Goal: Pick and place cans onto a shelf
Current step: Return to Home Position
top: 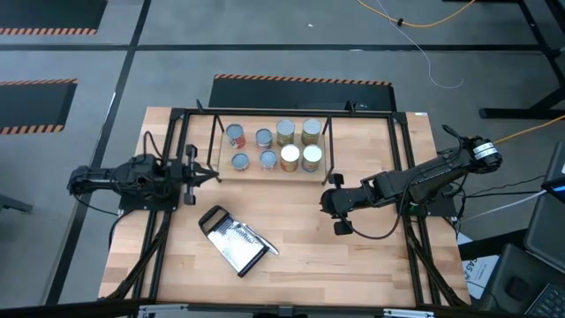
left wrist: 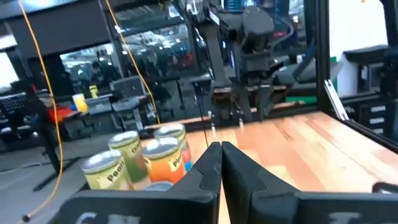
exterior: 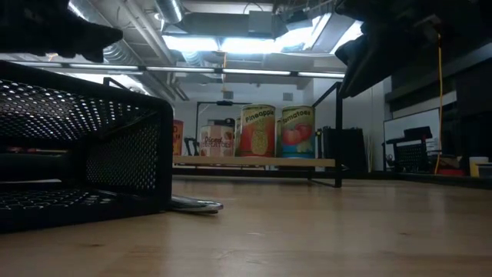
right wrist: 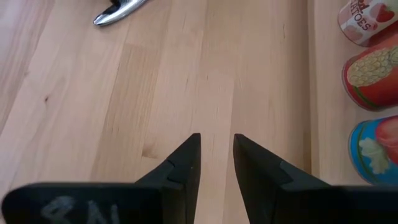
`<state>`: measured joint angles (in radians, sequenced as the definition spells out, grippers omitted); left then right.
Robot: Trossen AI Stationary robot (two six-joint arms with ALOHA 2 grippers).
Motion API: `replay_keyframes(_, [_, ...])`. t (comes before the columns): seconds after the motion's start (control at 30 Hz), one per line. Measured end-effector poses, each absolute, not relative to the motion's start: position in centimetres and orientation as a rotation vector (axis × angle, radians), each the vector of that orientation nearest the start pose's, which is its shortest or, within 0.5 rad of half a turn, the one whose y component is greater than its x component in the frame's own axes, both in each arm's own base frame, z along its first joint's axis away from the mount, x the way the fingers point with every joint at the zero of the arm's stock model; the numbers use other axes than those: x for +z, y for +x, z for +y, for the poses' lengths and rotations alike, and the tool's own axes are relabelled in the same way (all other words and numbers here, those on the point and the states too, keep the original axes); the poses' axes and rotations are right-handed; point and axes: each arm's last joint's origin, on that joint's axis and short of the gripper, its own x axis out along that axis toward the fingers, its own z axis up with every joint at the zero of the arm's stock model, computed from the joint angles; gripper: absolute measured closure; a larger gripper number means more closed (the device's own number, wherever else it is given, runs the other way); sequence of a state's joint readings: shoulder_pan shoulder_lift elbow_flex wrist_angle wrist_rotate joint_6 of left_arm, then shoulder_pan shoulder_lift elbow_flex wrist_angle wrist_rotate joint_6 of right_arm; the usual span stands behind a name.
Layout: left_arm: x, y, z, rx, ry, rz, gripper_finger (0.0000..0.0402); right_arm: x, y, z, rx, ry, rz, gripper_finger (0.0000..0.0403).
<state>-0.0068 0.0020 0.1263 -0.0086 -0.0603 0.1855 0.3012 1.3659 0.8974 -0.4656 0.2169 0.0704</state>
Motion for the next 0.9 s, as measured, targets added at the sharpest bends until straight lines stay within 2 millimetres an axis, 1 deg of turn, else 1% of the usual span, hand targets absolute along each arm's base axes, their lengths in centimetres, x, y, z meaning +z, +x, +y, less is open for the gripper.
replay_keyframes(0.1, [19.1, 9.3, 0.1, 0.063, 0.161, -0.114, 0.0398, 22.8, 25.9, 7.4, 0.047, -0.172, 0.899, 0.0304])
replay_keyframes(0.2, [18.6, 9.5, 0.1, 0.068, 0.160, -0.174, 0.0400, 22.8, 25.9, 7.4, 0.047, -0.172, 0.899, 0.0304])
replay_keyframes(0.27, [18.1, 9.6, 0.1, 0.068, 0.158, -0.156, 0.0398, 22.8, 25.9, 7.4, 0.047, -0.172, 0.898, 0.0304])
replay_keyframes(0.4, [18.0, 9.6, 0.1, 0.068, 0.156, -0.150, 0.0395, 22.8, 26.0, 7.4, 0.042, -0.161, 0.893, 0.0304])
replay_keyframes(0.57, [18.0, 9.6, 0.1, 0.067, 0.156, -0.145, 0.0400, 23.4, 26.1, 7.5, 0.030, -0.077, 0.841, 0.0304])
replay_keyframes(0.63, [18.0, 9.6, 0.1, 0.067, 0.156, -0.142, 0.0399, 24.2, 25.8, 7.5, 0.050, -0.027, 0.817, 0.0304])
replay_keyframes(0.73, [18.0, 9.6, 0.1, 0.067, 0.155, -0.141, 0.0392, 26.2, 25.0, 7.4, 0.091, 0.031, 0.751, 0.0304])
replay_keyframes(0.9, [18.0, 9.6, 0.2, 0.099, 0.153, -0.138, 0.0386, 29.4, 22.3, 6.7, 0.173, 0.058, 0.639, 0.0304])
